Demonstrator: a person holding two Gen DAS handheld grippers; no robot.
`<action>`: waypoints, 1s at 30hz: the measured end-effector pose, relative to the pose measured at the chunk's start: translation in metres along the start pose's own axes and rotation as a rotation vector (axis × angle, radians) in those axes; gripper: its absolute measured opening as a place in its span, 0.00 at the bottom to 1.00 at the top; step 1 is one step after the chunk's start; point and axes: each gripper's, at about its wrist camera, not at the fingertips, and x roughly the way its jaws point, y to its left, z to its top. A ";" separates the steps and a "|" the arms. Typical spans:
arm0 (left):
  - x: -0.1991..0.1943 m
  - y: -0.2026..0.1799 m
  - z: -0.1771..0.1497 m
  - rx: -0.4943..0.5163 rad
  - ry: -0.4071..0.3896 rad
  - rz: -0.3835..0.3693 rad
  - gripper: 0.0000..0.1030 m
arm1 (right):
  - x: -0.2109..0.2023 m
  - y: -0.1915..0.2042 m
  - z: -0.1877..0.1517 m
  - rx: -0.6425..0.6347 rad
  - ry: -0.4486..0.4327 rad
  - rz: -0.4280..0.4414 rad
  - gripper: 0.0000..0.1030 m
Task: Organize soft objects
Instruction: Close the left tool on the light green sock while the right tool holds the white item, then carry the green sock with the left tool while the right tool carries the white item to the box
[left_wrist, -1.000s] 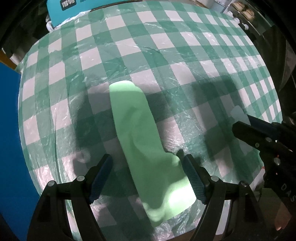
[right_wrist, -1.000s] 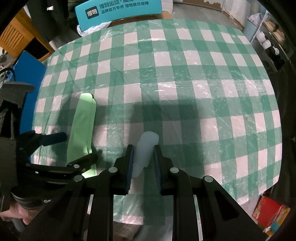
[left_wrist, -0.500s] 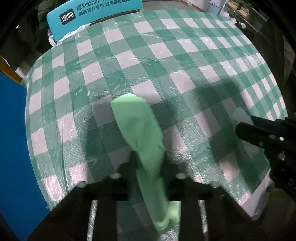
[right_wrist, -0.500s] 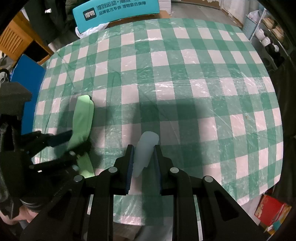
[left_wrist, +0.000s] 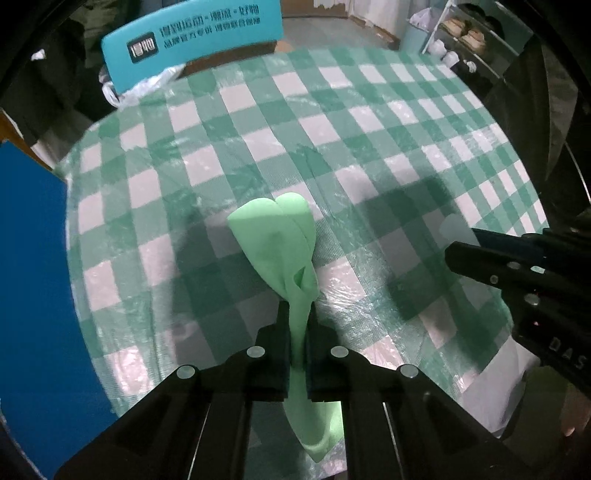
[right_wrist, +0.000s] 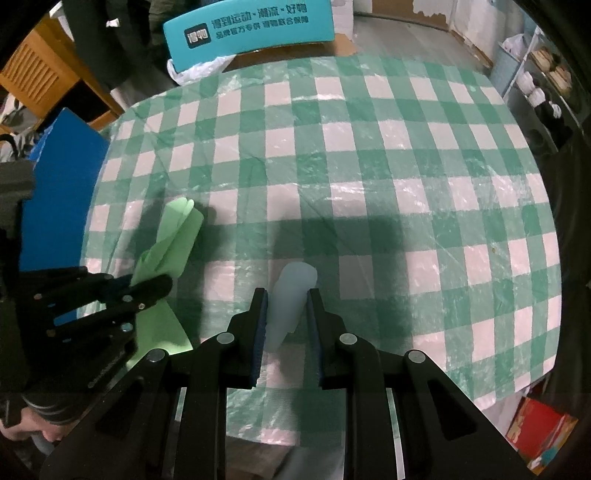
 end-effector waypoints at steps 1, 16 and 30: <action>-0.003 0.002 0.002 0.001 -0.009 0.003 0.06 | -0.001 0.002 0.000 -0.005 -0.003 -0.001 0.19; -0.056 0.014 -0.007 0.003 -0.120 0.031 0.06 | -0.032 0.027 0.010 -0.055 -0.076 0.015 0.19; -0.101 0.037 -0.010 0.002 -0.221 0.068 0.06 | -0.071 0.073 0.020 -0.145 -0.175 0.027 0.19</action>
